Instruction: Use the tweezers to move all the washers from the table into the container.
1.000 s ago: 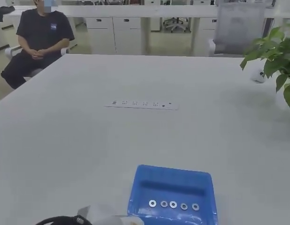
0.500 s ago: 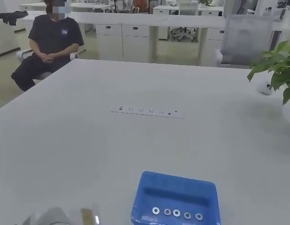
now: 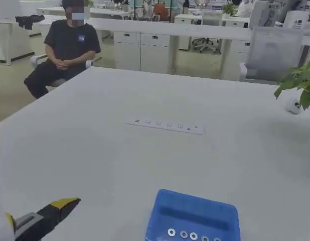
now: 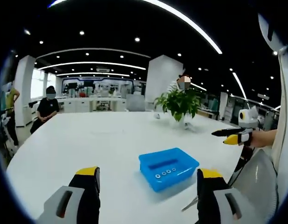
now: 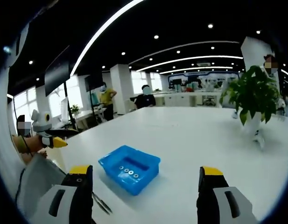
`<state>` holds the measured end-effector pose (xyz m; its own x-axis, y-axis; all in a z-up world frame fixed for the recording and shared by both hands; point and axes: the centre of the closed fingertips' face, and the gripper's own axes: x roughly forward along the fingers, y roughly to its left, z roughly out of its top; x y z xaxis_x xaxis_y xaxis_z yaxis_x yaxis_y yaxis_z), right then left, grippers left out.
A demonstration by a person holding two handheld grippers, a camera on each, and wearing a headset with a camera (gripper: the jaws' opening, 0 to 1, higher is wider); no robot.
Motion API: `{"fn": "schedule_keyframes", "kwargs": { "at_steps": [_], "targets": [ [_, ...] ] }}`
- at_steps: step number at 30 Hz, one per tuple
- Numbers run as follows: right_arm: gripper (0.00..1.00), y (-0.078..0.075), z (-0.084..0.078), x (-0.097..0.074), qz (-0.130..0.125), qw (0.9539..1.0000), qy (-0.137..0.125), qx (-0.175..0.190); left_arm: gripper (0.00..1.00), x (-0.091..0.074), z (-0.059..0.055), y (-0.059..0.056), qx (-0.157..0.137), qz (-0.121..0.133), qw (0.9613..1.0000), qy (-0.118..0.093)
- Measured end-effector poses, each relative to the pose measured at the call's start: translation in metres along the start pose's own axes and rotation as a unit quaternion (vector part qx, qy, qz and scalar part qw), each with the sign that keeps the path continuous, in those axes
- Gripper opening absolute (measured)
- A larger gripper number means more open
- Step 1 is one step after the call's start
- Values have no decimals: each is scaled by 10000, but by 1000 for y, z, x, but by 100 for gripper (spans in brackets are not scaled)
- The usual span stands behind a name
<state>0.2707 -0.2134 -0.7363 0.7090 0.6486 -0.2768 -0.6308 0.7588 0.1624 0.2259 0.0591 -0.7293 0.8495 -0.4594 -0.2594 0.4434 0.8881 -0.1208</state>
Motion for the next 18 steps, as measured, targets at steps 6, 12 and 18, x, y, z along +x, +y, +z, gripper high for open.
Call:
{"fn": "schedule_keyframes", "kwargs": {
  "at_steps": [6,12,18],
  "targets": [
    [99,-18,17,-11,-349,9972,-629,179,99,0,21,-2,-410,120,9967,-694],
    [99,-23,24,-17,-339,9937,-915,558,99,3,23,-1,-521,166,9955,-777],
    [99,-19,25,-18,-408,9920,-1010,639,99,4,26,-4,-522,95,9955,-790]
  ]
}}
